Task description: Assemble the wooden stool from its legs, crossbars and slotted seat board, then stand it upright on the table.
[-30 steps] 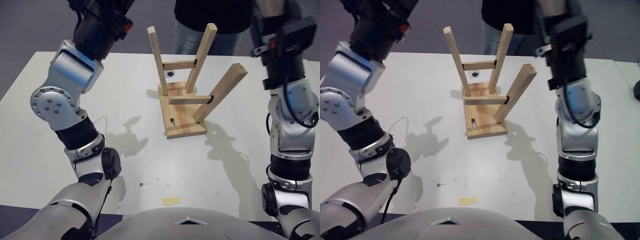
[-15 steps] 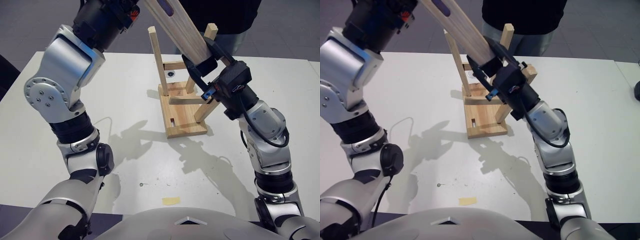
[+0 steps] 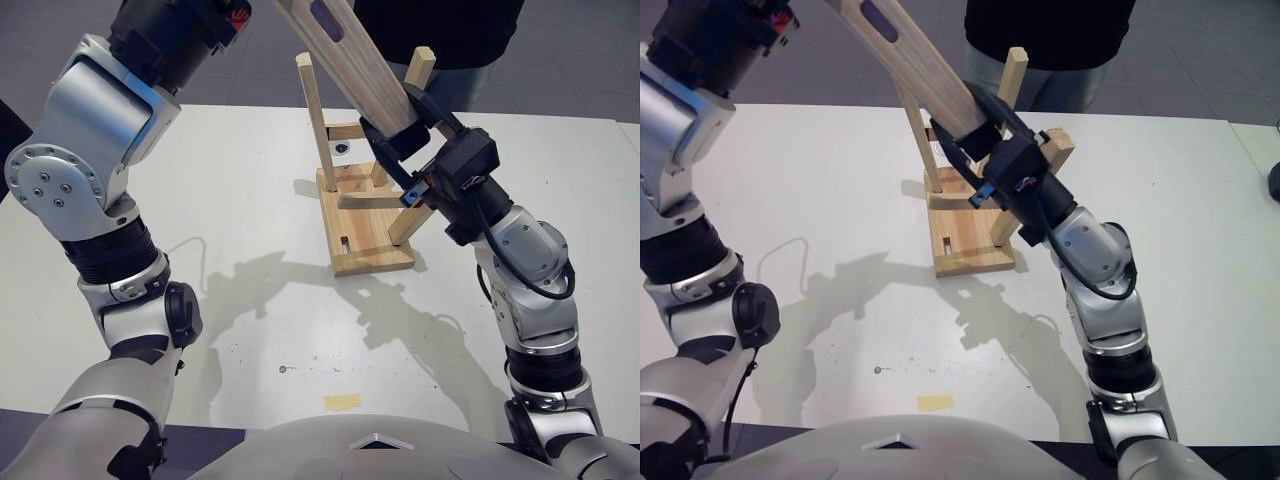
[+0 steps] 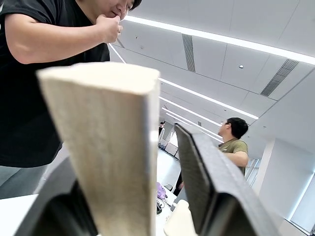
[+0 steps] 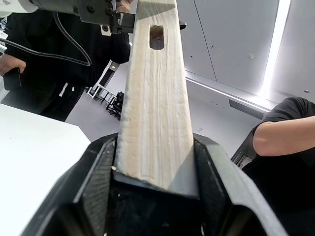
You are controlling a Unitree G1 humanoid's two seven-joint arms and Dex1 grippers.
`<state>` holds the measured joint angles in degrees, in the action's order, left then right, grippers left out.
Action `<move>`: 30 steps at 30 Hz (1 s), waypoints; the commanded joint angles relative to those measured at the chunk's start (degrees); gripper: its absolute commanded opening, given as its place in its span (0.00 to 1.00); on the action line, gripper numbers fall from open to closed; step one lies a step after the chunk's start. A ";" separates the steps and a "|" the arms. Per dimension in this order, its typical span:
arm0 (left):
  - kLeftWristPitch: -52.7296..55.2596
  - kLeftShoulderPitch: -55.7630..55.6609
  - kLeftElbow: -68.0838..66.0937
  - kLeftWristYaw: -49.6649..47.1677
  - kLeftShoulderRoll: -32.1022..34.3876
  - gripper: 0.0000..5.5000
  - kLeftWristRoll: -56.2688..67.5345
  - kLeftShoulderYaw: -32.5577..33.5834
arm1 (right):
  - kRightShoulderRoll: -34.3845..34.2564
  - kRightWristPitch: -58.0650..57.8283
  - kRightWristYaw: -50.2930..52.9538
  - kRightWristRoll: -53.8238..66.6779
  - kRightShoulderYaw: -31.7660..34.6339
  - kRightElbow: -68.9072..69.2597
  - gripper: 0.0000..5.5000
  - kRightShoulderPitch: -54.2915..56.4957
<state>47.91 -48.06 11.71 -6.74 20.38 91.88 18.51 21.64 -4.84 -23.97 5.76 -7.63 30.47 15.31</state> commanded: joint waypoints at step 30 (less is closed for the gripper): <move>-15.74 -5.05 -7.47 10.20 15.60 0.18 -31.96 2.55 | -0.25 -18.41 15.75 15.92 25.07 -13.22 0.98 13.32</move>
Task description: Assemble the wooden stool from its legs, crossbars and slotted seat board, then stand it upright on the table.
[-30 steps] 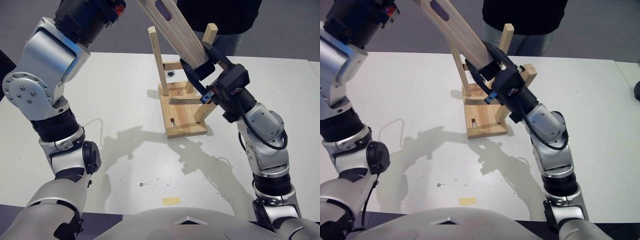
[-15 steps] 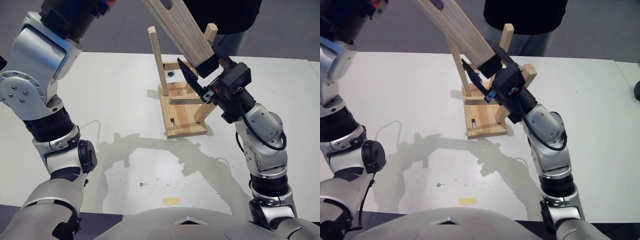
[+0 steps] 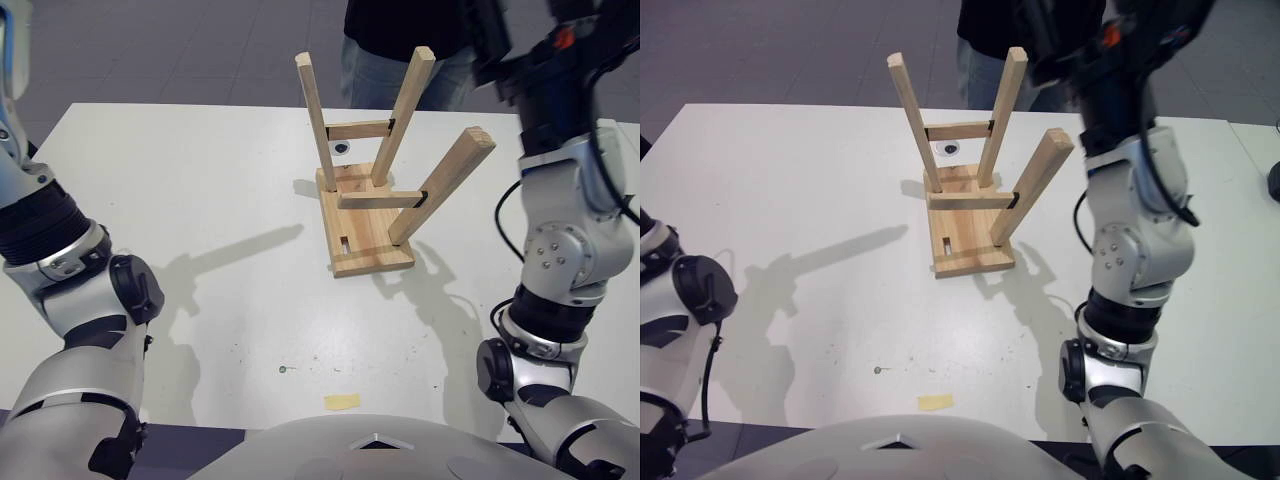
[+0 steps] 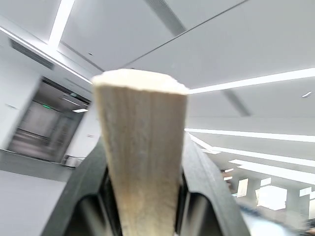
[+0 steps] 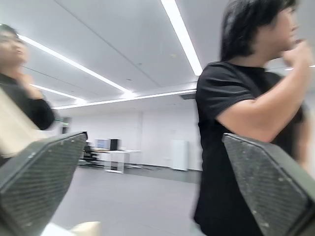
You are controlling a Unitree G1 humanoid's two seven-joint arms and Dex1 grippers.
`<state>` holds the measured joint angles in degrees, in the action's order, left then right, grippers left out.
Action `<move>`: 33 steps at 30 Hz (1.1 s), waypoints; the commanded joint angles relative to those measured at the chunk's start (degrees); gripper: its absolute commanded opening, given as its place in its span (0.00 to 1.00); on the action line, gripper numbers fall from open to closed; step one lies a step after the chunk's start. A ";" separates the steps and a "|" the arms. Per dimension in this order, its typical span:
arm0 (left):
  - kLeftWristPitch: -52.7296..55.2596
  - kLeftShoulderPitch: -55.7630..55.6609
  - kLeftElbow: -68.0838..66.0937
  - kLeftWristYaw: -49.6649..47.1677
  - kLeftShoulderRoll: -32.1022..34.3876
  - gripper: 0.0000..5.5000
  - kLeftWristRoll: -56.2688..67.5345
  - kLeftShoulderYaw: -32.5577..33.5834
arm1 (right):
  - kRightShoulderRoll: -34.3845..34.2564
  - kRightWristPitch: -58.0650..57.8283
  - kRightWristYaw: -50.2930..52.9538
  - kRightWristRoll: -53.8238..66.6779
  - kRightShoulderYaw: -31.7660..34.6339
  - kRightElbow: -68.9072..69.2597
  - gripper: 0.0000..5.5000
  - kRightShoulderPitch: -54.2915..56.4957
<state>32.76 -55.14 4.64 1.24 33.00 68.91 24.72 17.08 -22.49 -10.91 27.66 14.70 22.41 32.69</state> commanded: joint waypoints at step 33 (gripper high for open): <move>2.97 18.70 2.34 18.85 -1.40 0.18 -27.23 -10.54 | 21.28 -21.68 -29.96 30.88 -5.52 11.79 0.92 -20.18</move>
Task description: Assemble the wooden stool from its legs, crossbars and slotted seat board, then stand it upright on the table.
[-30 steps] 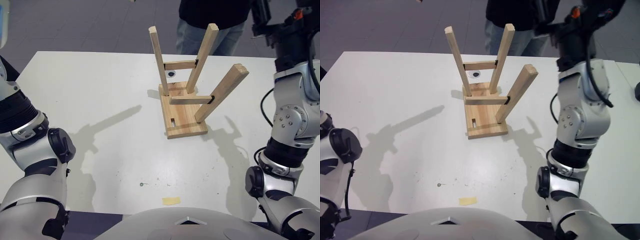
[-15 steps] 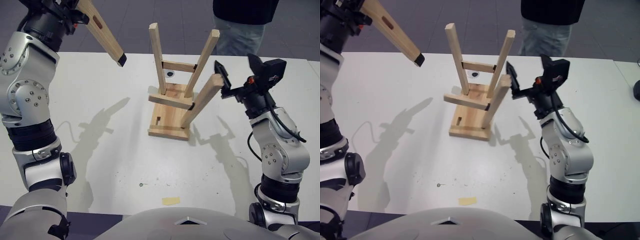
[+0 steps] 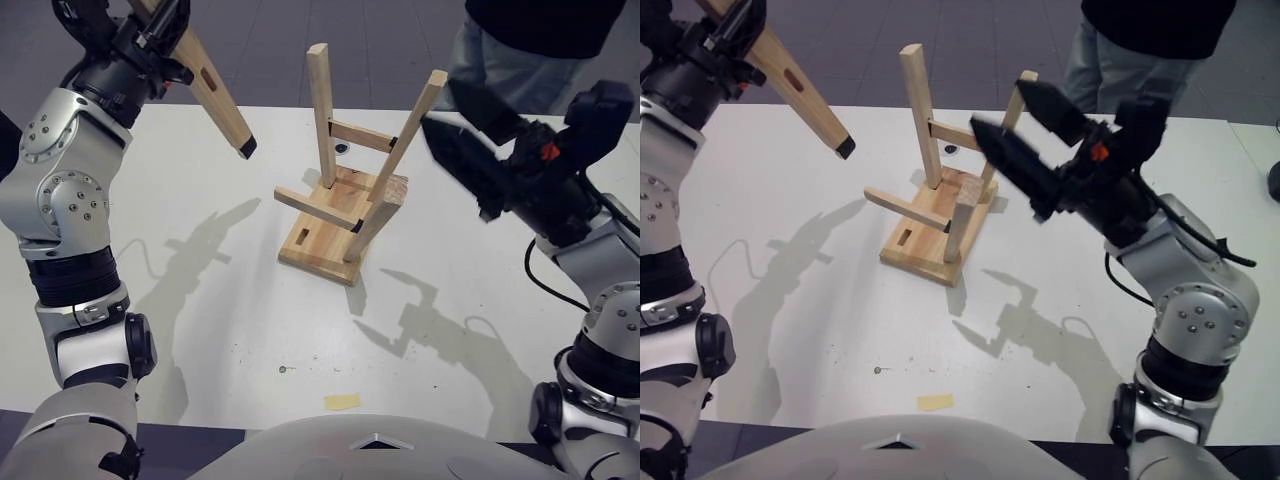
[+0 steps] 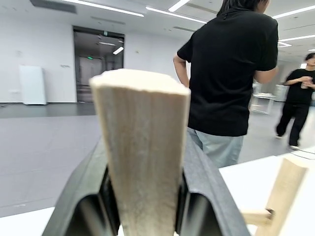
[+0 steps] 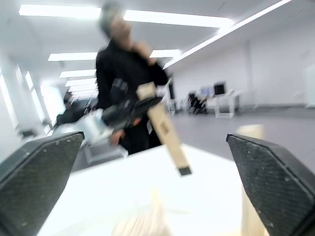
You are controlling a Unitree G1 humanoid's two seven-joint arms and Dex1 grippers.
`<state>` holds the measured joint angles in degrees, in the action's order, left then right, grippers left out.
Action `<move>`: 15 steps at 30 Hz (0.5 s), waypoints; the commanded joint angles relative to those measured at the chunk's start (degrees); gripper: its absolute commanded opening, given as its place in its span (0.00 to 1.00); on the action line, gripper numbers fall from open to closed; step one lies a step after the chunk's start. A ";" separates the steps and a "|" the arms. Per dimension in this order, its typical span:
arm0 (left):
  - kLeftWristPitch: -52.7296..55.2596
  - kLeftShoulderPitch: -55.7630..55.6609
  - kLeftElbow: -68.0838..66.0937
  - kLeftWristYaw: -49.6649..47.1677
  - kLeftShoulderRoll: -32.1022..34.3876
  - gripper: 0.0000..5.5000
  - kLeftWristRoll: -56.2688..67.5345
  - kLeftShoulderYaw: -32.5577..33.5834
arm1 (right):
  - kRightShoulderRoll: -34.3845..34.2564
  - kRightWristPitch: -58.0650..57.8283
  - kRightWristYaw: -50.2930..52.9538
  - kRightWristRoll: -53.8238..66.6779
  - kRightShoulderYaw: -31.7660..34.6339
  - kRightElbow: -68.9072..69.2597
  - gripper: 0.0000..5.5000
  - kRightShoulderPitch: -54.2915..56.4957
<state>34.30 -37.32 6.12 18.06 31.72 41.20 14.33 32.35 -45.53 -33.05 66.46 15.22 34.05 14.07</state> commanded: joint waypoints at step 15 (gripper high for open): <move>4.76 4.93 3.34 1.39 -3.57 0.18 -1.06 -1.34 | 4.10 12.88 -13.01 -24.05 -15.15 -2.81 0.47 -3.66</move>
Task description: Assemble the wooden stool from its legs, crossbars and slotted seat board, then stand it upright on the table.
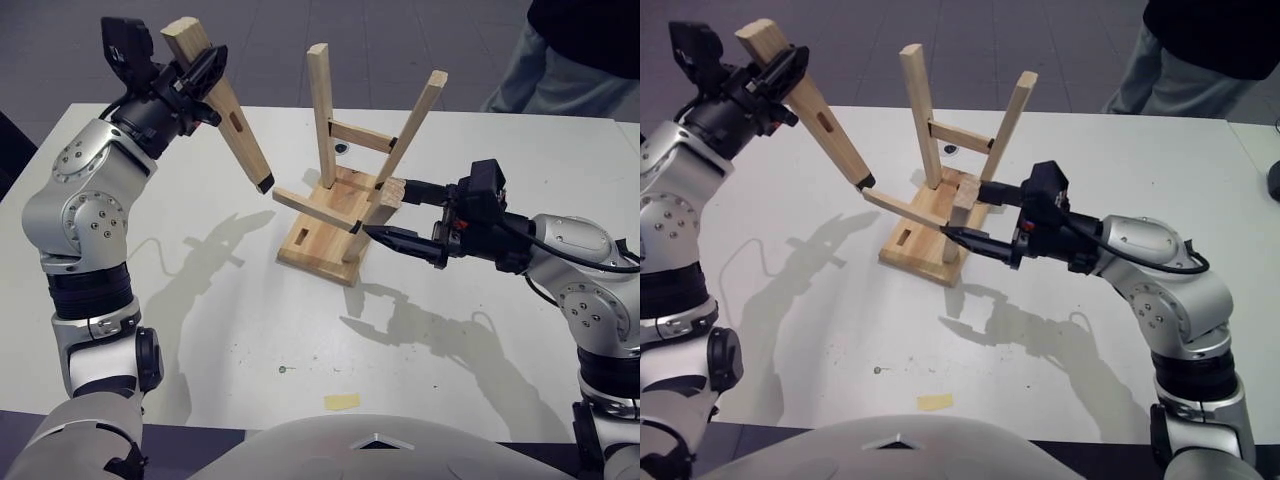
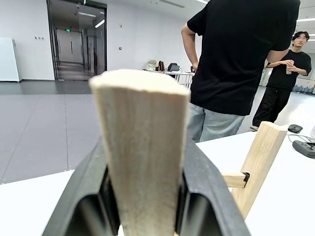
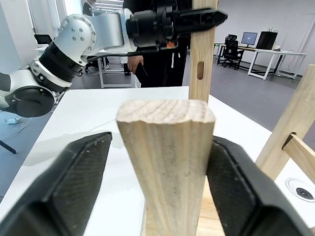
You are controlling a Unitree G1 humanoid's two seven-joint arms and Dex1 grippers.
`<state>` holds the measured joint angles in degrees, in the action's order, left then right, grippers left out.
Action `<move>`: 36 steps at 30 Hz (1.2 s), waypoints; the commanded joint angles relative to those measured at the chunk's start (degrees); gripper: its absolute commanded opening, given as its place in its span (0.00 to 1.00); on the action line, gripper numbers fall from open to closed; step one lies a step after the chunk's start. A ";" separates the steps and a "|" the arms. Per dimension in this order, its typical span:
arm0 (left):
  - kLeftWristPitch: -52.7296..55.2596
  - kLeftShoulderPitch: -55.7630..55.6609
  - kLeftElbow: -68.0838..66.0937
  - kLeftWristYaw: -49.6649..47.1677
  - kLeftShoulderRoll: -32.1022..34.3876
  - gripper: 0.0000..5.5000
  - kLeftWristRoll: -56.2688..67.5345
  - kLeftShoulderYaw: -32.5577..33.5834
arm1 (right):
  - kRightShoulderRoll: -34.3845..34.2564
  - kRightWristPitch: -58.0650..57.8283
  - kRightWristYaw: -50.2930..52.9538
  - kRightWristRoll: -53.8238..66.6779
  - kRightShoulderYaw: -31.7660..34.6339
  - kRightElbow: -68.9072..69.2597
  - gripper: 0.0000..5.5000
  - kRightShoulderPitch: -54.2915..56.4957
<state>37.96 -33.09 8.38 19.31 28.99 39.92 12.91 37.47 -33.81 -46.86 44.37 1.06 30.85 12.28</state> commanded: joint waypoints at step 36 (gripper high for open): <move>12.39 9.96 5.34 -12.93 -12.85 0.18 8.37 4.35 | -5.89 7.18 8.06 -9.59 -3.69 1.14 0.38 -7.08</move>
<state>48.57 -24.31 12.81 6.29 16.26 48.08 18.77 31.51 -25.39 -39.68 36.14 -2.07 32.81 6.17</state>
